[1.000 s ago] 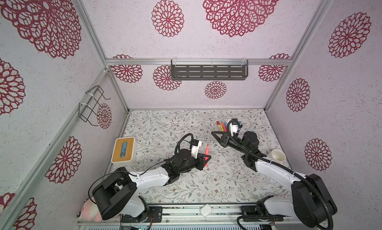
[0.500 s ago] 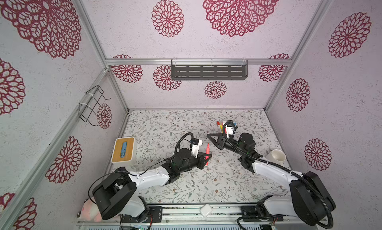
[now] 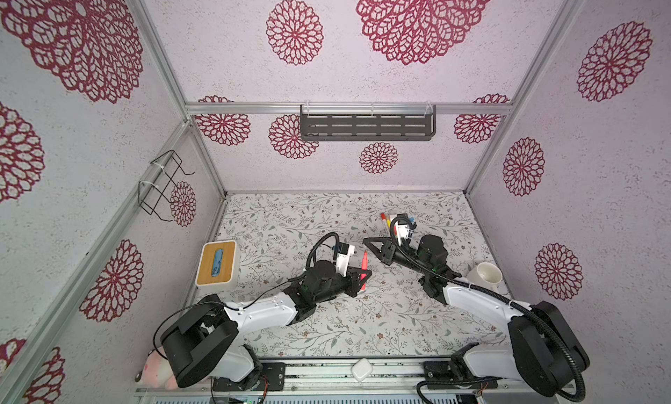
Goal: Insert the pens into the pen caps
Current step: 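Lift the clear cap with the right gripper and carry it above the pink highlighter, then lower the clear cap onto the pink highlighter tip with the right gripper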
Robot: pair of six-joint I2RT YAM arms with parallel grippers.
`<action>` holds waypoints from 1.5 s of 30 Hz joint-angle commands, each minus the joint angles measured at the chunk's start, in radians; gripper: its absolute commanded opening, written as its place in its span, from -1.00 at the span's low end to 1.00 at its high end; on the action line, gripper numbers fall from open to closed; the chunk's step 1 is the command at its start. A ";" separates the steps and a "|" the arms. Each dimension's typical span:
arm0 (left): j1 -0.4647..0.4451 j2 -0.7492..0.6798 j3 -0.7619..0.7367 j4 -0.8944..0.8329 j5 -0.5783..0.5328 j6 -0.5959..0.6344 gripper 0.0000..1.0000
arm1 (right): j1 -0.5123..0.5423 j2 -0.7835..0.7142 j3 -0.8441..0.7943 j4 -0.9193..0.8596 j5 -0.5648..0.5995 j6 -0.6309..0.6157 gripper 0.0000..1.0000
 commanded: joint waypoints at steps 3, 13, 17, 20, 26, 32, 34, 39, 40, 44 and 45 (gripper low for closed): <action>-0.009 -0.030 0.013 0.002 -0.018 0.017 -1.00 | 0.009 -0.046 -0.003 0.020 -0.005 -0.018 -0.76; -0.007 -0.048 0.006 -0.007 -0.040 0.026 -1.00 | 0.027 -0.070 -0.017 0.005 -0.009 -0.018 -0.76; -0.007 -0.054 0.011 -0.011 -0.039 0.029 -1.00 | 0.031 -0.077 -0.024 -0.005 -0.006 -0.021 -0.76; -0.007 -0.060 0.008 -0.002 -0.043 0.026 -1.00 | 0.039 -0.078 -0.028 -0.008 -0.003 -0.026 -0.75; -0.008 -0.076 0.000 0.050 -0.048 0.025 -1.00 | 0.069 -0.064 -0.066 0.018 0.016 -0.036 -0.74; -0.006 -0.096 -0.007 0.114 -0.051 0.043 -1.00 | 0.091 -0.095 -0.125 0.039 0.047 -0.052 -0.71; -0.006 -0.105 -0.005 0.131 -0.047 0.047 -1.00 | 0.098 -0.098 -0.133 0.019 0.054 -0.065 -0.70; -0.006 -0.113 0.008 0.105 -0.070 0.054 -1.00 | 0.120 -0.126 -0.124 -0.071 0.119 -0.093 -0.66; -0.006 -0.112 0.008 0.100 -0.074 0.055 -1.00 | 0.127 -0.132 -0.111 -0.114 0.139 -0.104 -0.66; -0.006 -0.107 0.010 0.099 -0.080 0.056 -1.00 | 0.156 -0.153 -0.098 -0.165 0.154 -0.127 -0.62; -0.007 -0.107 0.010 0.098 -0.080 0.056 -1.00 | 0.158 -0.162 -0.100 -0.170 0.154 -0.126 -0.59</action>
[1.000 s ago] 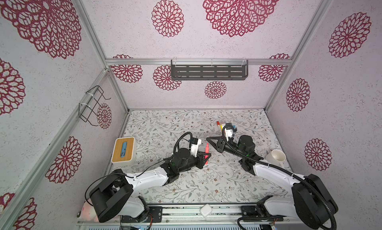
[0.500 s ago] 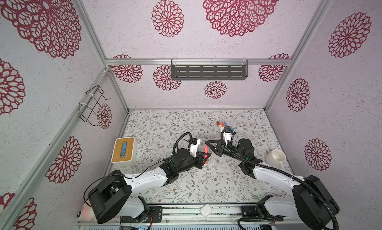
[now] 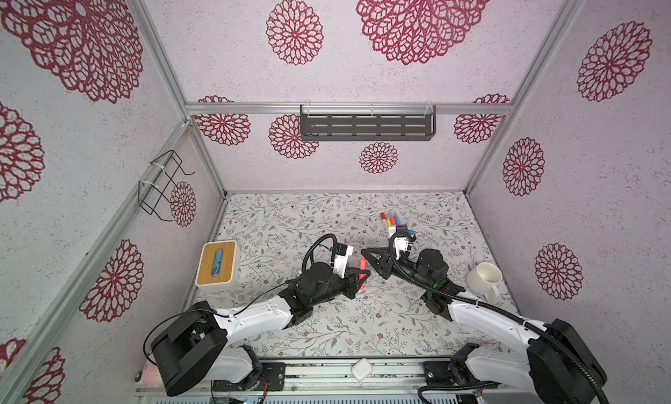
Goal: Insert the pens into the pen caps
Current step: 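Lower the clear cap onto the pink highlighter tip with the right gripper, then open the right gripper to release the clear cap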
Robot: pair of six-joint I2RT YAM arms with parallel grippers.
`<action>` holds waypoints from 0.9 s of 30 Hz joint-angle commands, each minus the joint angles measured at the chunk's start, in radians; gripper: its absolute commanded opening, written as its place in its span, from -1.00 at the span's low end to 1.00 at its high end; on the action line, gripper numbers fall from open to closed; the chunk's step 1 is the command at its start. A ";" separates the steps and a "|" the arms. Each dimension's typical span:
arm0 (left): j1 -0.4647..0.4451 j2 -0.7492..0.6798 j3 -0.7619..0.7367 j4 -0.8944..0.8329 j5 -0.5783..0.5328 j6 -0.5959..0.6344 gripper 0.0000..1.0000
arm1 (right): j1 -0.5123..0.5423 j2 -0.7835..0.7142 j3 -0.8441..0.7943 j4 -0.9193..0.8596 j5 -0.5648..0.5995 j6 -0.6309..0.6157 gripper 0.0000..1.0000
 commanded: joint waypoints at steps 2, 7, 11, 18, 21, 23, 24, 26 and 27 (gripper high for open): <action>0.002 -0.039 0.031 0.105 -0.038 0.020 -1.00 | 0.031 -0.038 -0.005 -0.141 -0.009 -0.062 -0.53; 0.001 -0.042 0.026 0.073 -0.040 0.033 -1.00 | 0.028 -0.090 0.012 -0.178 0.004 -0.084 -0.13; 0.001 -0.039 0.017 0.072 -0.038 0.030 -1.00 | 0.027 -0.128 0.038 -0.212 0.025 -0.106 0.10; -0.002 -0.046 0.006 0.072 -0.034 0.031 -1.00 | -0.008 -0.189 0.150 -0.407 0.105 -0.192 0.17; -0.005 -0.041 0.006 0.073 -0.031 0.030 -1.00 | -0.024 -0.168 0.222 -0.458 0.102 -0.204 0.18; -0.008 -0.037 0.009 0.075 -0.032 0.031 -1.00 | -0.026 -0.133 0.275 -0.496 0.090 -0.217 0.18; -0.011 -0.036 0.011 0.074 -0.032 0.032 -1.00 | -0.025 -0.109 0.304 -0.515 0.077 -0.223 0.18; -0.014 -0.036 0.012 0.073 -0.036 0.032 -1.00 | -0.026 -0.065 0.345 -0.529 0.047 -0.226 0.18; -0.016 -0.036 0.013 0.072 -0.038 0.033 -1.00 | -0.026 -0.044 0.358 -0.523 0.030 -0.220 0.17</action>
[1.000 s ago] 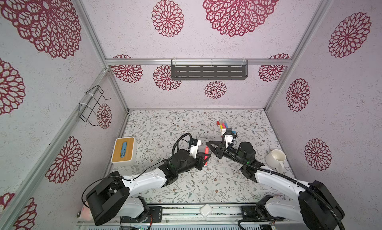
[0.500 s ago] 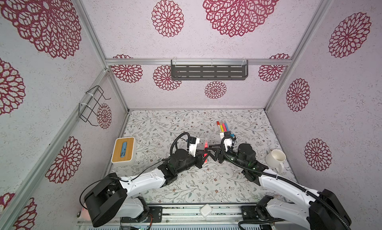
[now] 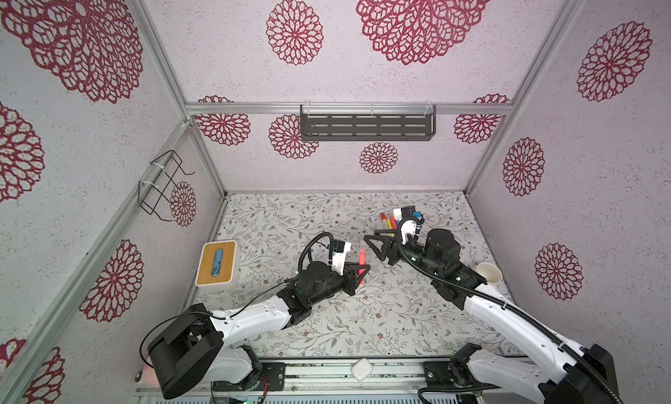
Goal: Insert the pens into the pen caps
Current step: 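Open the right gripper to release the clear cap, then close the right gripper on top of the cap and press it down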
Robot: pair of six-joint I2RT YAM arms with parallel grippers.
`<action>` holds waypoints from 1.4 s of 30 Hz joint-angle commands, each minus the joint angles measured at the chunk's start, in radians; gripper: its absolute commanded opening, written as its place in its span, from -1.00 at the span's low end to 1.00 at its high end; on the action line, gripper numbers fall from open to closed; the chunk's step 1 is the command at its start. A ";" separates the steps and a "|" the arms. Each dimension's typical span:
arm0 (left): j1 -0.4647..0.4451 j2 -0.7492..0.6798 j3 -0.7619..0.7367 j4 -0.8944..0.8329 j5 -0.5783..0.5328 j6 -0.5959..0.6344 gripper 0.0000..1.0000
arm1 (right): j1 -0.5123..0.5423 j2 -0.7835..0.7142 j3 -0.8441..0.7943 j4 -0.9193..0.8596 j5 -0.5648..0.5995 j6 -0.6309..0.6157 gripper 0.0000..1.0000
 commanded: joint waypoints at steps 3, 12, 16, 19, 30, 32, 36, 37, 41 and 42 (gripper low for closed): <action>-0.016 -0.009 0.014 0.023 -0.010 0.013 -1.00 | -0.001 0.088 0.049 0.030 -0.082 0.011 0.14; -0.027 0.010 0.020 0.022 -0.014 0.012 -1.00 | 0.009 0.157 0.036 0.141 -0.127 0.071 -0.02; -0.028 0.017 0.024 0.020 -0.014 0.013 -1.00 | 0.010 0.169 0.044 0.132 -0.137 0.066 -0.18; -0.028 0.017 0.027 0.019 -0.024 0.015 -1.00 | 0.014 0.174 0.037 0.112 -0.132 0.057 -0.39; 0.023 -0.039 0.024 -0.005 -0.040 0.017 -1.00 | 0.103 0.162 -0.163 0.159 -0.026 0.090 -1.00; 0.050 -0.056 0.004 0.033 -0.031 0.000 -1.00 | 0.134 0.161 -0.218 0.186 0.013 0.111 -1.00; 0.102 -0.095 -0.014 0.073 0.002 -0.017 -1.00 | 0.201 0.179 -0.314 0.253 0.071 0.167 -1.00; 0.108 -0.103 -0.013 0.072 0.002 -0.013 -1.00 | 0.217 0.184 -0.331 0.268 0.087 0.179 -1.00; 0.131 -0.131 -0.008 0.056 0.000 -0.002 -1.00 | 0.298 0.227 -0.371 0.309 0.151 0.223 -1.00; 0.136 -0.138 -0.008 0.054 -0.002 -0.001 -1.00 | 0.320 0.240 -0.374 0.313 0.167 0.235 -1.00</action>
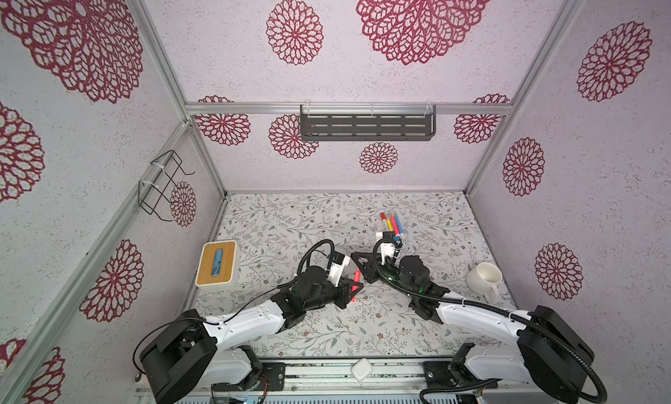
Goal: Insert the pens into the pen caps
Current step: 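Close the right gripper on top of the cap and press it down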
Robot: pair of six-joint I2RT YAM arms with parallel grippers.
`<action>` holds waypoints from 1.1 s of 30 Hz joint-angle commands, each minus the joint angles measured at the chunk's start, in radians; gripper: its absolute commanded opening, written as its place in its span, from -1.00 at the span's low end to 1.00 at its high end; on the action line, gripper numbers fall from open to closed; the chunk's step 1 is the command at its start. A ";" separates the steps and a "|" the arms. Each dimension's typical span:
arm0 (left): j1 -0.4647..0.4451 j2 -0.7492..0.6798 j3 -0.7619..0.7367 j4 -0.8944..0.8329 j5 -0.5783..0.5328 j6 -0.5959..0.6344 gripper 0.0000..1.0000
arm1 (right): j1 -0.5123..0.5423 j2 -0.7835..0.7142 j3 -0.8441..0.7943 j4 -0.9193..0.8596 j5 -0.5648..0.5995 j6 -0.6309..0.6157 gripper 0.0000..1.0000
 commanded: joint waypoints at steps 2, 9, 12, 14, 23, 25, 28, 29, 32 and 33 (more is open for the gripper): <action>0.094 -0.084 0.056 0.244 -0.153 -0.022 -1.00 | 0.144 0.082 -0.088 -0.153 -0.045 0.042 -1.00; 0.107 -0.150 0.039 0.201 -0.237 -0.006 -1.00 | 0.251 0.122 -0.060 -0.262 0.099 0.078 -1.00; 0.116 -0.172 0.035 0.183 -0.260 0.005 -1.00 | 0.267 0.113 -0.052 -0.300 0.117 0.092 -1.00; 0.122 -0.180 0.033 0.177 -0.274 0.007 -1.00 | 0.276 0.107 -0.046 -0.316 0.114 0.099 -1.00; 0.188 -0.203 0.030 0.202 -0.141 -0.008 -1.00 | 0.321 0.083 -0.104 -0.252 -0.045 0.057 -1.00; 0.218 -0.202 0.031 0.223 -0.066 -0.026 -1.00 | 0.321 0.081 -0.140 -0.164 -0.118 0.048 -1.00; 0.250 -0.197 0.040 0.226 0.001 -0.052 -1.00 | 0.321 0.111 -0.144 -0.131 -0.170 0.032 -1.00; 0.254 -0.197 0.045 0.222 0.008 -0.053 -1.00 | 0.321 0.123 -0.142 -0.129 -0.175 0.033 -1.00; 0.254 -0.207 0.055 0.186 -0.003 -0.045 -1.00 | 0.321 0.145 -0.137 -0.109 -0.186 0.042 -1.00; 0.254 -0.211 0.056 0.176 -0.007 -0.041 -1.00 | 0.321 0.144 -0.137 -0.105 -0.184 0.045 -1.00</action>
